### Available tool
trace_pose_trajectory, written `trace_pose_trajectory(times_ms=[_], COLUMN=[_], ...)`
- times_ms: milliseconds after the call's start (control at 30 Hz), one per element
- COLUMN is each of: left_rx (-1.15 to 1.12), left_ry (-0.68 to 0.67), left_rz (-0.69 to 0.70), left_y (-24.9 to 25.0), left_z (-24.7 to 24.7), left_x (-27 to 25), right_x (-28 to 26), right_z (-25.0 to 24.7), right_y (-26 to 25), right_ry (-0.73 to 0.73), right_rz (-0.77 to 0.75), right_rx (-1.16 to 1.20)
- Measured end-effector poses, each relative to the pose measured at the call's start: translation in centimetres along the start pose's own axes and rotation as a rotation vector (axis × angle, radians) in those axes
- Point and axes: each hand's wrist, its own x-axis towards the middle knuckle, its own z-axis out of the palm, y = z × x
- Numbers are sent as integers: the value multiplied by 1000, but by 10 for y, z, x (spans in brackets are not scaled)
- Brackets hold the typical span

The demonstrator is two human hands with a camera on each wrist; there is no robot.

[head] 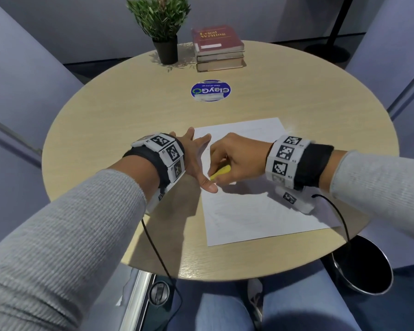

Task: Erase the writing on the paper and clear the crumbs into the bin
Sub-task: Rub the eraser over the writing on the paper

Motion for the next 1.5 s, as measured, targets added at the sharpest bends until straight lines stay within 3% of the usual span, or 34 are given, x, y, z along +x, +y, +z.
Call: trace_pose_trajectory(times_ms=[133, 267, 433, 567, 700, 833, 967, 1133, 1233, 1367, 1500], left_rx=[4, 24, 31, 48, 41, 79, 129, 162, 176, 198, 226], left_ry=[-17, -15, -6, 11, 11, 64, 119, 204, 198, 170, 107], left_rz=[-11, -12, -4, 3, 13, 23, 67, 160, 157, 159, 129], left_y=[2, 2, 3, 2, 3, 2, 4, 2, 7, 6, 14], left_z=[-1, -1, -2, -1, -1, 3, 0, 1, -1, -2, -9], left_x=[-2, 0, -2, -2, -3, 3, 3, 10, 8, 7, 5], right_x=[5, -1, 8, 4, 11, 12, 16, 13, 14, 7, 7], right_z=[-11, 1, -11, -6, -21, -11, -22, -15, -25, -18, -25], right_y=[12, -2, 11, 5, 19, 13, 19, 17, 26, 23, 30], right_ry=[129, 16, 177, 114, 231, 159, 244, 151, 248, 165, 251], right_rz=[128, 19, 170, 106, 292, 183, 298, 221, 329, 219, 324], right_rx=[-67, -35, -141, -131, -153, -169, -190, -149, -198, -158, -145])
